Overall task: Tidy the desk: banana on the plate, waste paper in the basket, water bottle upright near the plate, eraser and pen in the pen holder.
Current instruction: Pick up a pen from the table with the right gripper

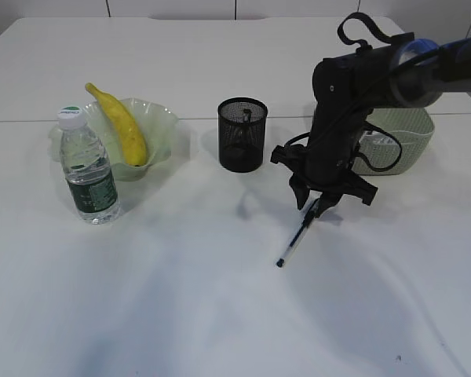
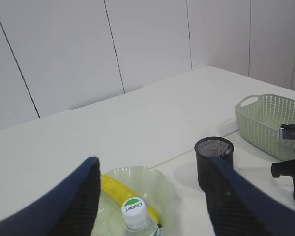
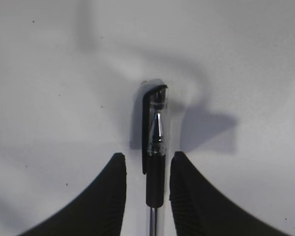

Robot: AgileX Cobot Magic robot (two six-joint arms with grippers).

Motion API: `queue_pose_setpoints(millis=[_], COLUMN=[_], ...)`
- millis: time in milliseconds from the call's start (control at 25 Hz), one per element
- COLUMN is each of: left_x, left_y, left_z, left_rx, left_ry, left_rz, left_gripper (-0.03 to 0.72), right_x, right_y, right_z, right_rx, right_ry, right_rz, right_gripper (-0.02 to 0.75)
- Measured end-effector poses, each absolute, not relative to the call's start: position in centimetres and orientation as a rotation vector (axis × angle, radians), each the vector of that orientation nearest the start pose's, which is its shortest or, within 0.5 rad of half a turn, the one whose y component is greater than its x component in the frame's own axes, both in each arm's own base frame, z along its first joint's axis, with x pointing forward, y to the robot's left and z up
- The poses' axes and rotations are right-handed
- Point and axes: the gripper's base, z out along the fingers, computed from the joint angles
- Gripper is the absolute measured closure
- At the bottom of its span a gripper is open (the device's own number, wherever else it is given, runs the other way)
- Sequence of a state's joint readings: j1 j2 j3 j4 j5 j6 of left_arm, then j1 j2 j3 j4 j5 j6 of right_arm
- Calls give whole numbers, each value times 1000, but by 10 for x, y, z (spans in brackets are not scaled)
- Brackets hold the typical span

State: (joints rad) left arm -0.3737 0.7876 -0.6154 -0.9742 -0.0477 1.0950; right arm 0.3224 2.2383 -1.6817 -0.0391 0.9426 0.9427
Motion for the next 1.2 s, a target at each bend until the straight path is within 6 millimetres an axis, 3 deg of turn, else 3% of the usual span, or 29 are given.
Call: queue_pose_setpoints(millis=[600,1200], left_x=[160,160], left_y=[-59,-59], left_z=[346,346], left_rx=[370,370], left_ry=[1589,1589], left_rz=[-162,-162], left_gripper=[214,214], right_x=[431,431], right_y=[143,143], right_z=[125,125], right_rx=[908,907], right_ry=[2880,2879], right_rz=[106,110], right_gripper=[505,505])
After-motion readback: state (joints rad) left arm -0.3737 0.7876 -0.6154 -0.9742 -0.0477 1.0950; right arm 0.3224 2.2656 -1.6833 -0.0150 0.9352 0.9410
